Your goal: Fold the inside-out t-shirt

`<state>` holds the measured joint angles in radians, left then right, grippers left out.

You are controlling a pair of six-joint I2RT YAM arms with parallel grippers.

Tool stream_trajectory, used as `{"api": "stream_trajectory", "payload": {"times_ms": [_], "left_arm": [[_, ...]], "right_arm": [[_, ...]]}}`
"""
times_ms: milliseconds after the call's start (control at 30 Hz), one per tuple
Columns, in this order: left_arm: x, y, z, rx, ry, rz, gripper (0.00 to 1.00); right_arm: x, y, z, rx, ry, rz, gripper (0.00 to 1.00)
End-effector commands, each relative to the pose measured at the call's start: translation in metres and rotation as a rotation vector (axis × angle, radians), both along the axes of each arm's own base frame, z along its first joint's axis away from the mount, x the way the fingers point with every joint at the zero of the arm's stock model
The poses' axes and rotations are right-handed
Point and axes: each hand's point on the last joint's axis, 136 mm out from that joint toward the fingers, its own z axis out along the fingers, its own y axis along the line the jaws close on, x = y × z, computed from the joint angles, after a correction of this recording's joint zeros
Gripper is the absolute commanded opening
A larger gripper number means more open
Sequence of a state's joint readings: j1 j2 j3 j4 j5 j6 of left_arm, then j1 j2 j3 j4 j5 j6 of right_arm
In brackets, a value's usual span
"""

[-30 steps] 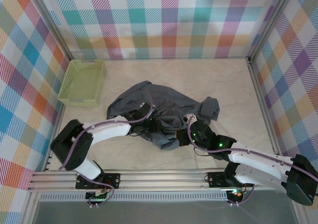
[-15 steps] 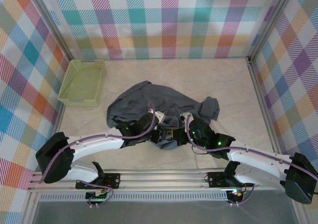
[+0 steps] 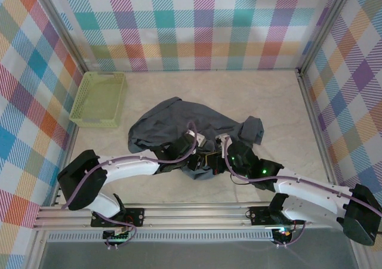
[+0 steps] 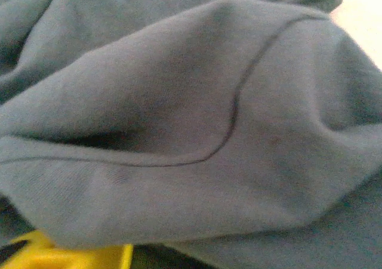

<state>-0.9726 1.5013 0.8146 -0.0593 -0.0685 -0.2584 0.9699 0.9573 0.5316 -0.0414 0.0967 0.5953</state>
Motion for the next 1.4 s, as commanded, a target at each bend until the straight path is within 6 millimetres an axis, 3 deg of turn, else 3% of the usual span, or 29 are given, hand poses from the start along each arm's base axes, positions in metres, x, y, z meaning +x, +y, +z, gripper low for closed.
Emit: {"api": "stream_trajectory", "payload": {"times_ms": [0,200,467,600,700,800,867,967,1067,1267,1367], "left_arm": [[0.009,-0.013,0.023,-0.06,-0.055,0.015,0.34],[0.015,0.009,0.029,-0.021,-0.103,0.094,0.0],[0.004,0.03,0.061,-0.053,-0.147,0.104,0.0],[-0.002,0.03,0.078,-0.097,-0.143,0.066,0.0],[0.0,0.032,0.085,-0.12,-0.133,0.067,0.0],[0.002,0.034,0.09,-0.149,-0.122,0.068,0.0],[0.003,0.035,0.095,-0.168,-0.119,0.068,0.0],[0.005,0.039,0.1,-0.182,-0.119,0.077,0.0],[0.004,0.044,0.106,-0.186,-0.126,0.084,0.0],[0.003,0.054,0.11,-0.171,-0.128,0.097,0.0],[0.002,0.055,0.11,-0.166,-0.125,0.093,0.0]], "right_arm": [[0.014,-0.006,0.009,-0.031,-0.007,-0.087,0.0],[0.027,-0.014,0.001,-0.095,0.024,-0.165,0.0],[0.058,-0.025,-0.007,-0.184,0.067,-0.23,0.03],[0.067,-0.032,-0.012,-0.246,0.074,-0.242,0.18],[0.066,-0.034,-0.001,-0.267,0.022,-0.201,0.36],[0.051,-0.025,0.016,-0.208,-0.043,-0.075,0.57],[0.037,-0.017,0.022,-0.169,-0.076,0.017,0.63],[0.022,-0.006,0.019,-0.146,-0.087,0.106,0.67],[0.02,0.002,0.003,-0.155,-0.068,0.138,0.67],[0.022,0.021,-0.006,-0.161,-0.105,0.194,0.66],[0.033,0.02,-0.012,-0.214,-0.121,0.154,0.66]]}}
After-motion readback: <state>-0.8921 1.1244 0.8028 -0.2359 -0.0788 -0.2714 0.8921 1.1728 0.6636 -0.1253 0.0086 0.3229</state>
